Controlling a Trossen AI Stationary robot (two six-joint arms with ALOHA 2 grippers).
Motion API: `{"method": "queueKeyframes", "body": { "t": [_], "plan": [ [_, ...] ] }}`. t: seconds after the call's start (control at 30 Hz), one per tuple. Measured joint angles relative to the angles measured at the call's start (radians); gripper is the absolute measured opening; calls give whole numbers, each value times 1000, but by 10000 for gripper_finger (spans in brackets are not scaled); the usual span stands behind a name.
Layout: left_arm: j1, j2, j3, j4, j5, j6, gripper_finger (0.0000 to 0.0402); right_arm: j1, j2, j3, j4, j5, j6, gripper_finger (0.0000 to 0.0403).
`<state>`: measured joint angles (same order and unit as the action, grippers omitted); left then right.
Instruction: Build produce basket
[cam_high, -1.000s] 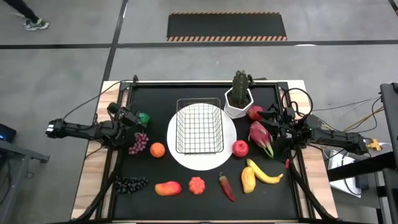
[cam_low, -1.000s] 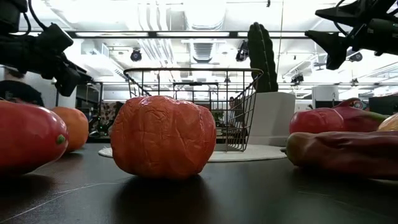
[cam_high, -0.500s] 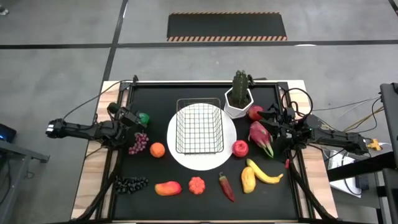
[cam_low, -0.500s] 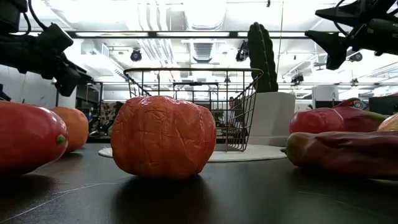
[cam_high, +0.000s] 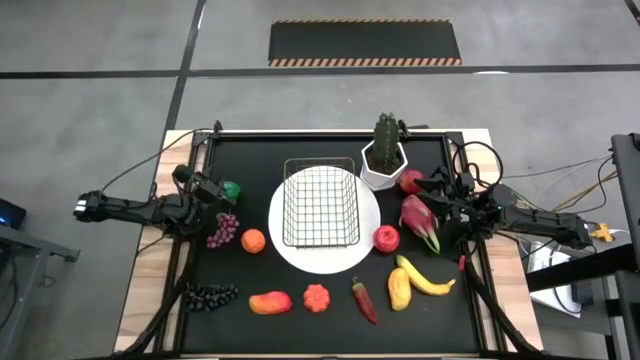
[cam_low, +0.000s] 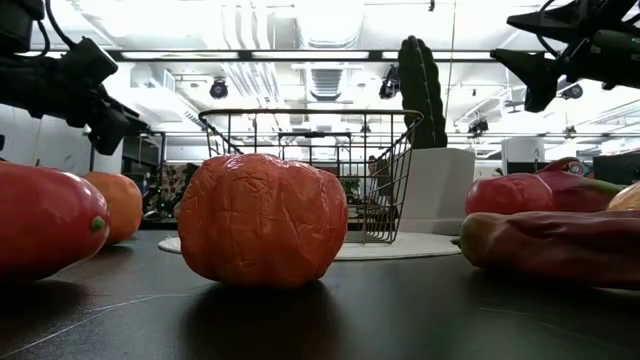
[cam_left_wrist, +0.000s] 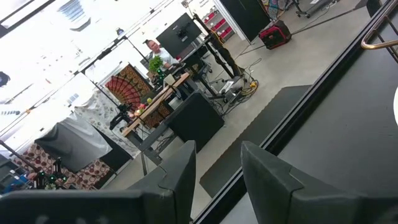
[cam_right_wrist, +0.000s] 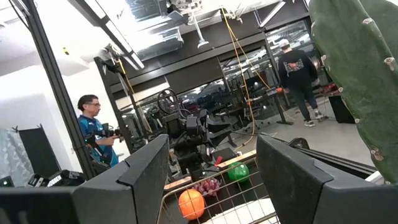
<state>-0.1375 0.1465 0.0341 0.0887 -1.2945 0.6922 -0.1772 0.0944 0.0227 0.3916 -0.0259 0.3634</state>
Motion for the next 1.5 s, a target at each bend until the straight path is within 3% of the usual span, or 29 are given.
{"method": "queueKeyframes", "body": {
  "t": [1.1, 1.5],
  "plan": [
    [0, 0, 0, 2, 0, -1, 112, 0, 6, 0, 7, 0, -7, 226],
    [0, 0, 0, 8, 50, 1, 112, 0, 5, 0, 8, 1, -20, 226]
  ]
}}
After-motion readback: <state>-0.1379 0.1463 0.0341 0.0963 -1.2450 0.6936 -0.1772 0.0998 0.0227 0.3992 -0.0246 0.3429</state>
